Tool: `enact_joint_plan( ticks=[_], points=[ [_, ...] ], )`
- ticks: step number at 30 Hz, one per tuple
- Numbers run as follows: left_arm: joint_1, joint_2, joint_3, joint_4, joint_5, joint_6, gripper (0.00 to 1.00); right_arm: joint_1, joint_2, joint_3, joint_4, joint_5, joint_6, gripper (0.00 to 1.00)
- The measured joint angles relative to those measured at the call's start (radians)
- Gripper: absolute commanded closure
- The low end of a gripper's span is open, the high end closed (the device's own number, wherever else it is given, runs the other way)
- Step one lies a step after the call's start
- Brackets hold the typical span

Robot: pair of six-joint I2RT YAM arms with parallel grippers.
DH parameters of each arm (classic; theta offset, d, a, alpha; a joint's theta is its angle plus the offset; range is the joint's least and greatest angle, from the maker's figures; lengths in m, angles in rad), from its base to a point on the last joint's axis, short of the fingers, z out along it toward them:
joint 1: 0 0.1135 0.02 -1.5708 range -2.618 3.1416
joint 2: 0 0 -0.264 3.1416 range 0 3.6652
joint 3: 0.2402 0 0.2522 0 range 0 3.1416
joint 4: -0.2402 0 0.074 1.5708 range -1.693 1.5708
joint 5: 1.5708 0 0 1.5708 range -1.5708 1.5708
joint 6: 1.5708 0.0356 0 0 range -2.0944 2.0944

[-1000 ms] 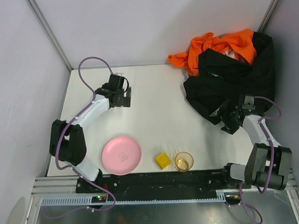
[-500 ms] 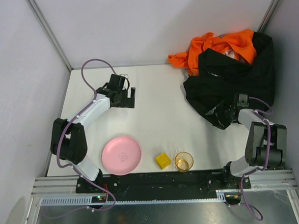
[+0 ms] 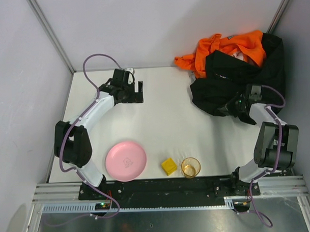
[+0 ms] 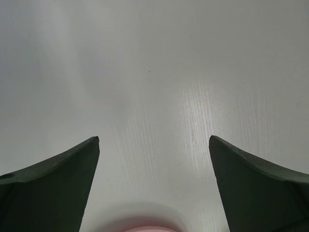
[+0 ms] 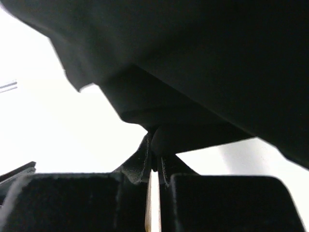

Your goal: Pick out a specific cloth from the pile

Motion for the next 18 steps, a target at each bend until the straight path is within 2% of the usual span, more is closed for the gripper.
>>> enact_joint_plan(
  ticks=[6,10,14,18],
  points=[
    [0.006,0.012,0.066,0.001,0.074,-0.048,0.0,-0.058,-0.003,0.25,-0.087,0.013,-0.082,1.0],
    [0.006,0.018,0.093,0.004,0.126,-0.069,0.0,-0.15,-0.001,0.535,-0.168,0.066,-0.139,1.0],
    [0.006,0.022,0.098,0.004,0.161,-0.077,0.0,-0.252,0.007,0.843,-0.179,0.128,-0.174,1.0],
    [0.006,0.027,0.098,0.003,0.186,-0.077,0.0,-0.323,0.032,1.025,-0.161,0.171,-0.179,1.0]
  ],
)
